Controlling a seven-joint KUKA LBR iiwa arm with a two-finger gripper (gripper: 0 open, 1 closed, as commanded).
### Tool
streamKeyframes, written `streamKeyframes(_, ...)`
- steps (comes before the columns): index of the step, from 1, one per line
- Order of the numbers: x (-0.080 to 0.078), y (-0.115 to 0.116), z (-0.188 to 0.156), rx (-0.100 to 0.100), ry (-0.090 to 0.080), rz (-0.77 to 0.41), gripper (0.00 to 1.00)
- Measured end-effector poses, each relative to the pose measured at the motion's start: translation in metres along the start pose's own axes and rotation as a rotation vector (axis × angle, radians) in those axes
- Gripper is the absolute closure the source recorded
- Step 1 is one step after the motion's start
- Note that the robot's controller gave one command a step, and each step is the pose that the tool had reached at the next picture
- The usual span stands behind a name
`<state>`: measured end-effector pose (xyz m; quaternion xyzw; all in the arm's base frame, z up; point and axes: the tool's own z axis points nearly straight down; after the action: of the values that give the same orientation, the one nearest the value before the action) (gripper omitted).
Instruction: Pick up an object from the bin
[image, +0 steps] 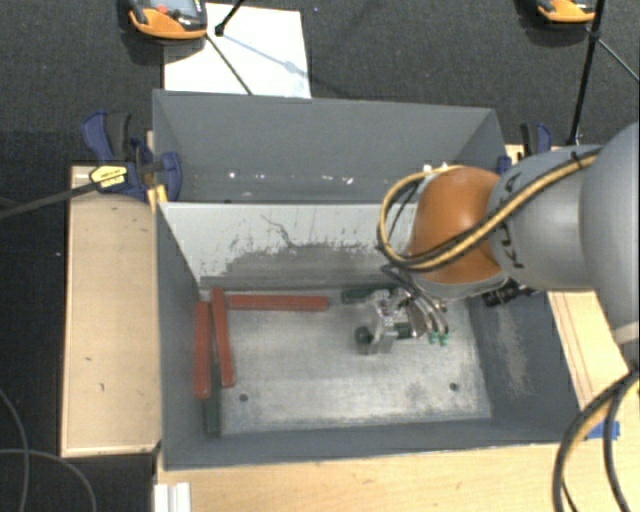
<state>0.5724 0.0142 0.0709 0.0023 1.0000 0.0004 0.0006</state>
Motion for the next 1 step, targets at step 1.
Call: streamKeyframes(1,0.0,0.0,0.0,0.0,0.0,0.0,1.0)
